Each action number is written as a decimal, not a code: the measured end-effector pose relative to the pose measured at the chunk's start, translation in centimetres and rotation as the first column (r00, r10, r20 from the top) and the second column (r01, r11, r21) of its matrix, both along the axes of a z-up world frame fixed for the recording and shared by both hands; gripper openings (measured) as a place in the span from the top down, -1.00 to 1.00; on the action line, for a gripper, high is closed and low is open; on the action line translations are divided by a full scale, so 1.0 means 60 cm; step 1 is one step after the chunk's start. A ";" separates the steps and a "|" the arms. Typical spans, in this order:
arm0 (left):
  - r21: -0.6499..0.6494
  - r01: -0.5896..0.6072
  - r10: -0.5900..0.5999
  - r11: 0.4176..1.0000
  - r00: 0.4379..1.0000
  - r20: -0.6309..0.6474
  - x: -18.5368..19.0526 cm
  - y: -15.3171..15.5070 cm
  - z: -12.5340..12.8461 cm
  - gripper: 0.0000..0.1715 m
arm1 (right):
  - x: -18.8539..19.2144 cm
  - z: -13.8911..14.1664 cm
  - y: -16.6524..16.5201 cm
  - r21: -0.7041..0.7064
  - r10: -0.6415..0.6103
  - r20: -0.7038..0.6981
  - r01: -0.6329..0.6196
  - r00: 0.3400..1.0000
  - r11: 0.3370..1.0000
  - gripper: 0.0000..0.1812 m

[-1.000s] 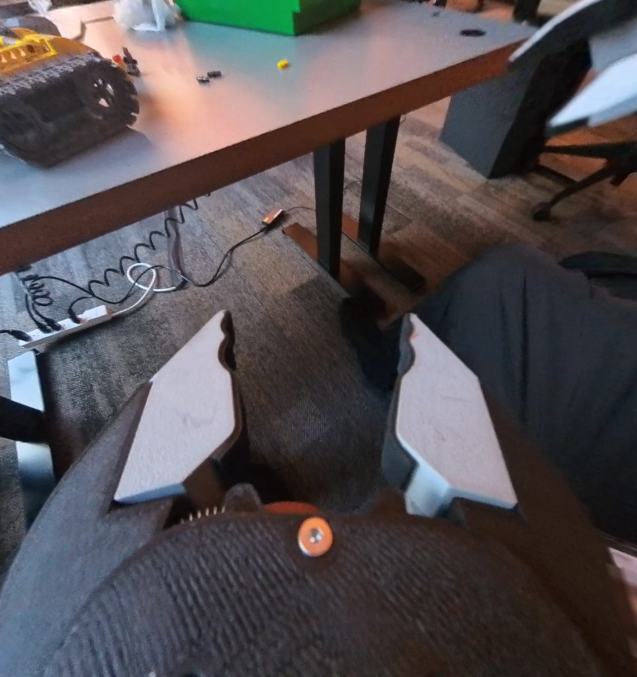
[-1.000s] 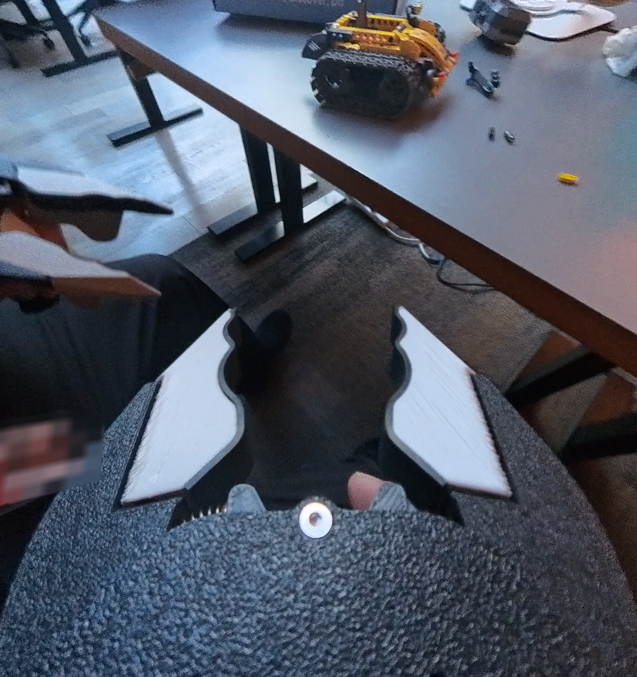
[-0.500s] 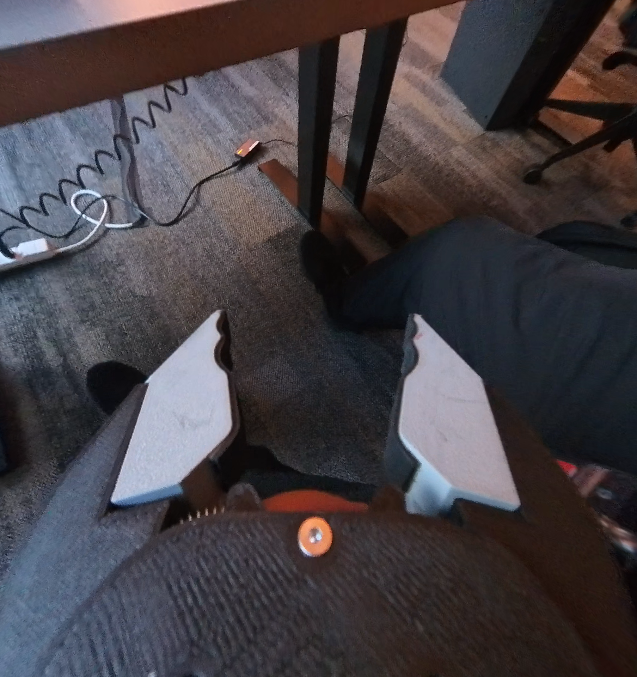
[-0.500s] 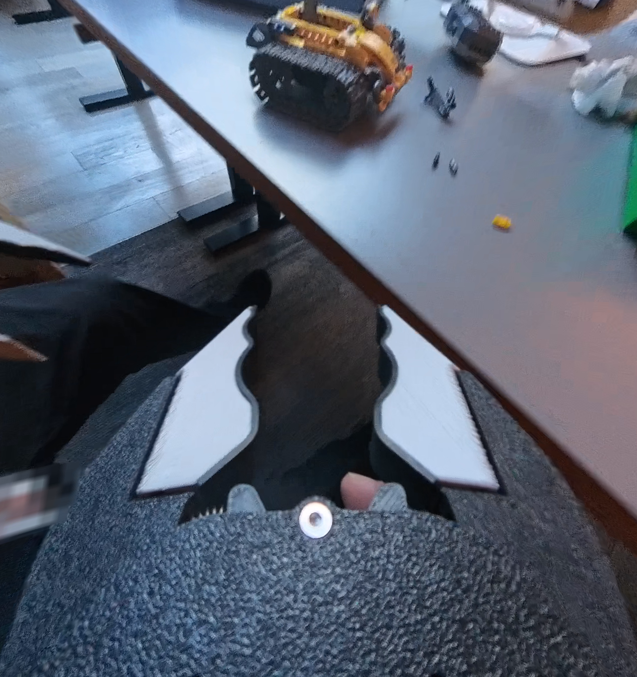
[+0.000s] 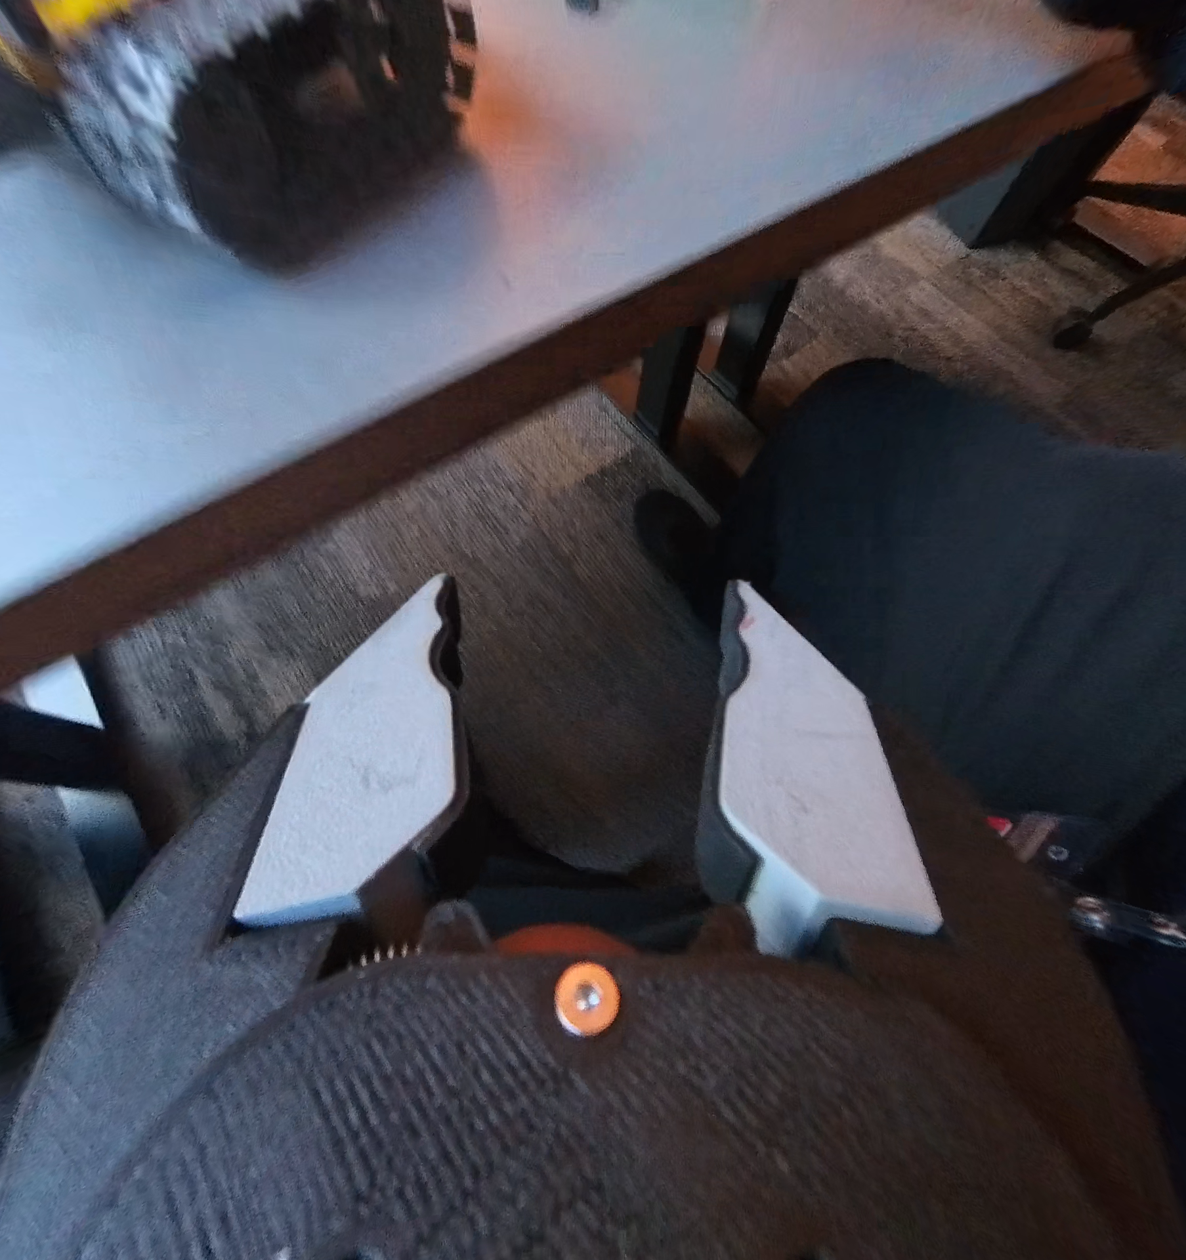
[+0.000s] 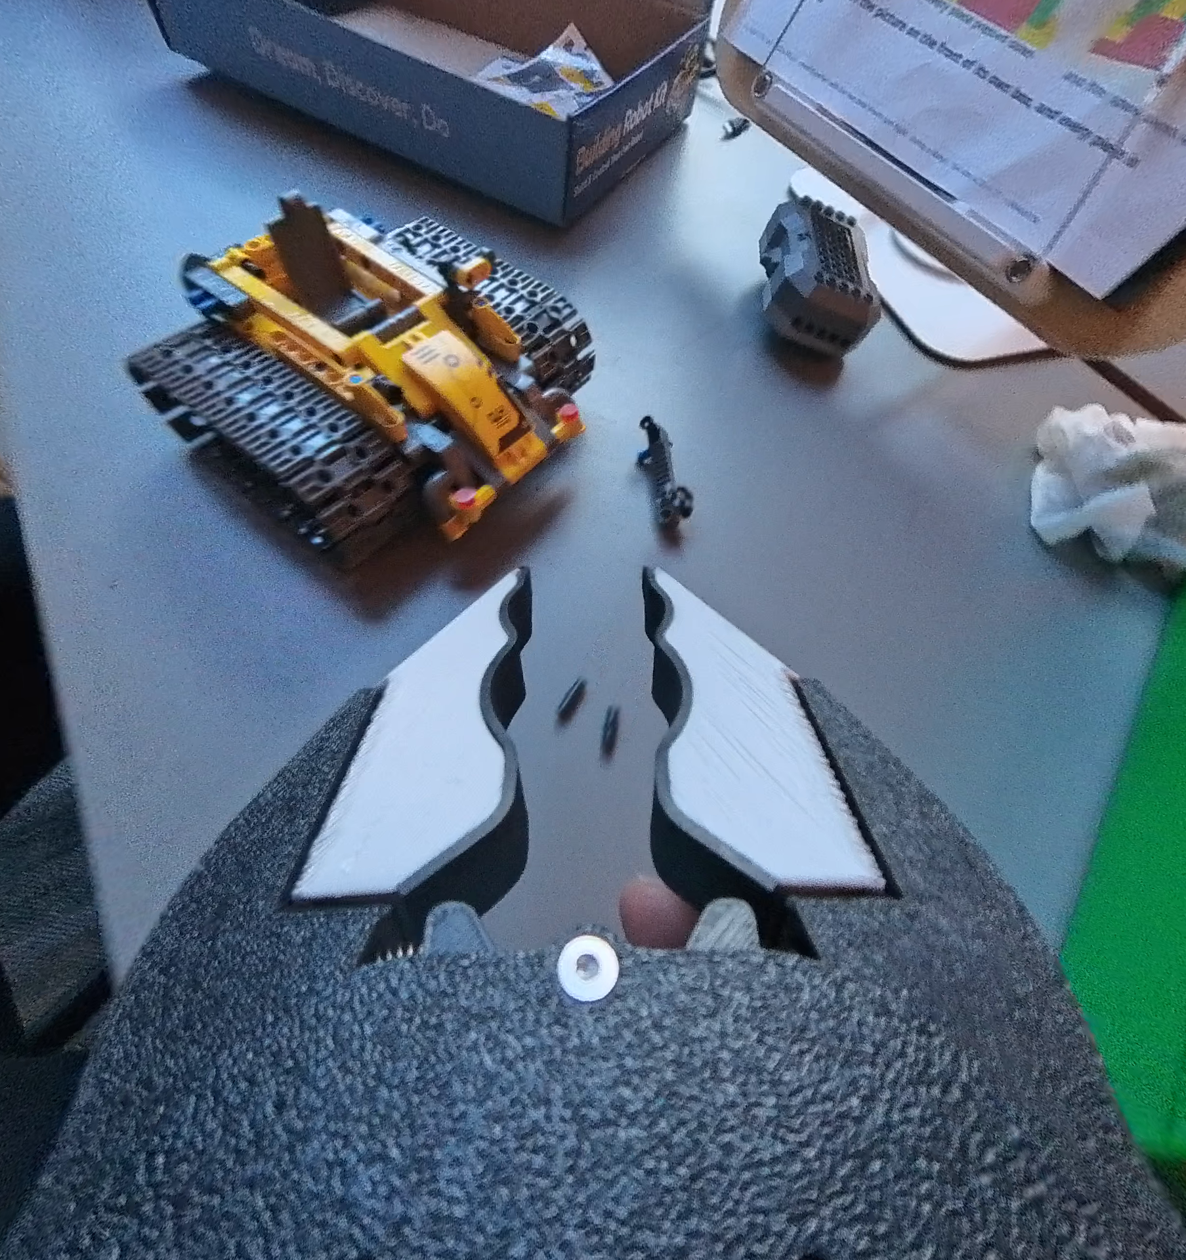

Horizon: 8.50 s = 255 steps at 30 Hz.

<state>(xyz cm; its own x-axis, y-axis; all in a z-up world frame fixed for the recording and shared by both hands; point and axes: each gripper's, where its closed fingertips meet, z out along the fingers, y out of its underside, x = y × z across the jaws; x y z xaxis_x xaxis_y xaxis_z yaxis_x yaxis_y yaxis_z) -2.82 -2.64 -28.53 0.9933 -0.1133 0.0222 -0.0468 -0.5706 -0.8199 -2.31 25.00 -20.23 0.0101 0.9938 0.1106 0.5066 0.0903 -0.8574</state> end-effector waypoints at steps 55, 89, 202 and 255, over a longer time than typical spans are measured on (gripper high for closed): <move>0.353 0.614 -0.653 0.706 0.757 -0.011 -0.151 0.502 0.241 0.73 | -0.151 0.076 0.050 0.200 0.232 -0.316 -0.174 0.920 0.964 0.62; -0.076 0.552 -0.556 0.830 0.809 -0.191 -0.097 0.356 0.186 -0.27 | -0.030 0.109 0.161 0.246 0.083 -0.308 -0.005 0.948 0.969 0.94; -0.002 0.468 -0.461 0.884 0.871 0.171 -0.114 0.205 0.074 0.44 | 0.068 0.013 0.131 0.181 -0.203 0.213 0.165 0.956 0.969 0.68; 0.263 0.666 -0.713 0.698 0.683 0.160 0.034 0.178 0.186 0.88 | 0.015 0.044 -0.284 -0.554 0.258 -0.358 -0.426 0.898 0.715 0.94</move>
<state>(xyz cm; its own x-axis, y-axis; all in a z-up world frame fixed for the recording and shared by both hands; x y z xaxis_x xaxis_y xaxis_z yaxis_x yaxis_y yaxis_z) -0.78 8.05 -17.36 0.5962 -0.7886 0.1507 -0.1667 -0.3052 -0.9376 -1.39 7.97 -17.61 -0.4023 0.7849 -0.4713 0.3197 -0.3619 -0.8757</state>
